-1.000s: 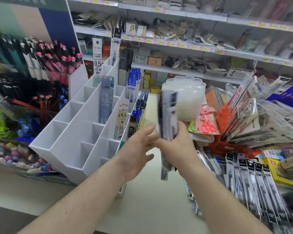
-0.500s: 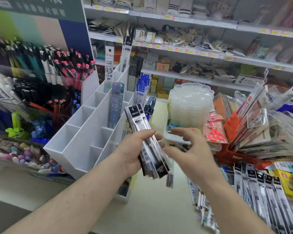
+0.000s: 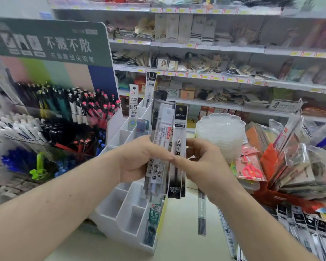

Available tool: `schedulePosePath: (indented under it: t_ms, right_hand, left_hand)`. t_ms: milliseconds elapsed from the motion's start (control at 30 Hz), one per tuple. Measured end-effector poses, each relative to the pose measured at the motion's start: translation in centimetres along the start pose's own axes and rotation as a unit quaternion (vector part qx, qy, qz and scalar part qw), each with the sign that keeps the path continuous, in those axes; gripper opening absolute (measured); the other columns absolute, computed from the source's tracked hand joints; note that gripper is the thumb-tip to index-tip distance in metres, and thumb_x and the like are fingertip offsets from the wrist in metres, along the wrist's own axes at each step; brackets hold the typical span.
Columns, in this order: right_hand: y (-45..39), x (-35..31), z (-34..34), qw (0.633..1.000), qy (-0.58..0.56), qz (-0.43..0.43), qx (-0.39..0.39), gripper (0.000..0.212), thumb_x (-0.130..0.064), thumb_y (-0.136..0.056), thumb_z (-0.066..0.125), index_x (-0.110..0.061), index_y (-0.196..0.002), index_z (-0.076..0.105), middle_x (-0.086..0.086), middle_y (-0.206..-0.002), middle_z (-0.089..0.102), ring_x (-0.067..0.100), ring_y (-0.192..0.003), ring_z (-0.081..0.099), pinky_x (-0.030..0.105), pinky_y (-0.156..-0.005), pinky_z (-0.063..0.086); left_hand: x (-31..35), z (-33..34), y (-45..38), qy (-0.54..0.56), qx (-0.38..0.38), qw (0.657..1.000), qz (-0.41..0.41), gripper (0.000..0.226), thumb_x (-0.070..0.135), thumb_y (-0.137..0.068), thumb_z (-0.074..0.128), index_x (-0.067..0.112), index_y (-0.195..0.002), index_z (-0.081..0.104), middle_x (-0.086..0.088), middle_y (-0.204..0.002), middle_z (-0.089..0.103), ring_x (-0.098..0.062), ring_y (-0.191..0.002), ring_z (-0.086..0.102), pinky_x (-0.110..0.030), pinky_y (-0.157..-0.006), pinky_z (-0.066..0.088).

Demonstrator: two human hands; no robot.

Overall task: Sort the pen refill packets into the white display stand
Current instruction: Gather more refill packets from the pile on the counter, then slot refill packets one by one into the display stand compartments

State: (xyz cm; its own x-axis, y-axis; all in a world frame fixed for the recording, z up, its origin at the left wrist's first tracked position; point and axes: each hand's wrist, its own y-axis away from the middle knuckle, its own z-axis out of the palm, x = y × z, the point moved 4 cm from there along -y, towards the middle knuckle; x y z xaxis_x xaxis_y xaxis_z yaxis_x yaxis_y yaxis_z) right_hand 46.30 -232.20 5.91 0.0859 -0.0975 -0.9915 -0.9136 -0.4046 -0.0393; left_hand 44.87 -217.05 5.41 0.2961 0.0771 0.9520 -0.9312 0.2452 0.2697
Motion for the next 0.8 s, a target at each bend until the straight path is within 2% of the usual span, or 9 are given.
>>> schedulePosePath:
  t_ms: [133, 200, 267, 367, 467, 567, 667, 700, 800]
  right_hand:
    - [-0.5, -0.3, 0.6, 1.0, -0.004, 0.0, 0.008, 0.017, -0.01, -0.082, 0.079, -0.022, -0.092, 0.072, 0.006, -0.074, 0.068, 0.009, -0.058, 0.055, 0.021, -0.052, 0.045]
    - [-0.8, -0.6, 0.8, 1.0, 0.001, -0.015, 0.007, 0.019, -0.006, -0.084, 0.075, -0.023, -0.092, 0.072, 0.009, -0.083, 0.074, 0.012, -0.066, 0.061, 0.023, -0.056, 0.049]
    - [-1.1, -0.8, 1.1, 1.0, -0.004, -0.023, 0.005, 0.021, -0.002, -0.086, 0.072, -0.023, -0.092, 0.071, 0.005, -0.084, 0.076, 0.01, -0.067, 0.064, 0.022, -0.057, 0.051]
    - [-1.6, -0.8, 1.2, 0.999, -0.037, -0.019, 0.016, 0.016, 0.0, -0.087, 0.07, -0.016, -0.088, 0.071, -0.004, -0.069, 0.072, 0.005, -0.054, 0.059, 0.017, -0.049, 0.045]
    - [-2.2, -0.7, 0.8, 0.989, -0.14, -0.007, 0.04, 0.008, -0.01, -0.079, 0.075, -0.013, -0.086, 0.073, 0.018, -0.085, 0.073, 0.025, -0.068, 0.062, 0.032, -0.053, 0.049]
    - [-2.4, -0.2, 1.4, 0.988, -0.153, 0.009, 0.028, 0.031, -0.022, -0.065, 0.077, -0.013, -0.093, 0.071, 0.025, -0.089, 0.068, 0.028, -0.07, 0.059, 0.03, -0.049, 0.047]
    - [-2.5, 0.5, 2.5, 0.989, -0.141, 0.032, 0.009, 0.056, -0.023, -0.06, 0.08, -0.014, -0.113, 0.064, 0.014, -0.078, 0.056, 0.024, -0.065, 0.055, 0.027, -0.046, 0.043]
    - [-2.5, 0.6, 2.8, 0.989, -0.144, 0.037, 0.005, 0.054, -0.022, -0.062, 0.079, -0.013, -0.113, 0.065, 0.011, -0.076, 0.055, 0.021, -0.063, 0.055, 0.025, -0.045, 0.042]
    - [-2.5, 0.4, 3.4, 0.986, -0.161, 0.045, -0.008, 0.024, -0.017, -0.071, 0.075, -0.009, -0.094, 0.073, 0.011, -0.077, 0.066, 0.017, -0.059, 0.059, 0.022, -0.044, 0.042]
  left_hand:
    - [0.9, -0.9, 0.3, -0.048, 0.051, 0.997, 0.024, 0.034, -0.006, -0.082, 0.066, 0.004, -0.114, 0.068, -0.016, -0.102, 0.075, -0.028, -0.092, 0.073, -0.038, -0.076, 0.058]
    - [1.1, -1.7, 0.4, -0.073, 0.083, 0.994, 0.025, 0.028, 0.001, -0.087, 0.067, 0.008, -0.114, 0.068, -0.008, -0.103, 0.076, -0.023, -0.098, 0.072, -0.04, -0.089, 0.054]
    - [1.2, -2.5, 0.2, -0.087, 0.105, 0.99, 0.03, 0.047, 0.017, -0.076, 0.078, 0.01, -0.12, 0.066, -0.005, -0.111, 0.075, -0.023, -0.109, 0.069, -0.046, -0.103, 0.047]
    - [1.1, -3.0, 0.1, -0.072, 0.135, 0.987, 0.04, 0.084, 0.037, -0.054, 0.088, 0.011, -0.129, 0.059, -0.004, -0.117, 0.073, -0.025, -0.114, 0.066, -0.052, -0.106, 0.045]
    - [0.5, -3.2, 0.2, -0.03, 0.149, 0.987, 0.055, 0.093, 0.041, -0.049, 0.092, 0.012, -0.13, 0.057, -0.006, -0.118, 0.072, -0.028, -0.114, 0.066, -0.056, -0.102, 0.047]
    - [0.2, -3.3, 0.3, -0.009, 0.157, 0.985, 0.076, 0.066, 0.022, -0.066, 0.085, 0.008, -0.125, 0.061, -0.009, -0.112, 0.074, -0.028, -0.106, 0.07, -0.052, -0.096, 0.053]
    - [0.2, -3.4, 0.4, 0.007, 0.174, 0.98, 0.093, 0.033, 0.004, -0.085, 0.072, 0.003, -0.118, 0.065, -0.014, -0.106, 0.075, -0.03, -0.1, 0.072, -0.048, -0.089, 0.057]
    - [0.2, -3.4, 0.5, 0.011, 0.176, 0.98, 0.095, 0.03, 0.003, -0.087, 0.069, 0.002, -0.117, 0.065, -0.015, -0.106, 0.075, -0.03, -0.099, 0.072, -0.047, -0.088, 0.058]
    - [0.2, -3.6, 0.5, 0.013, 0.169, 0.98, 0.102, 0.034, 0.011, -0.086, 0.073, 0.003, -0.118, 0.066, -0.012, -0.109, 0.074, -0.027, -0.105, 0.071, -0.046, -0.095, 0.055]
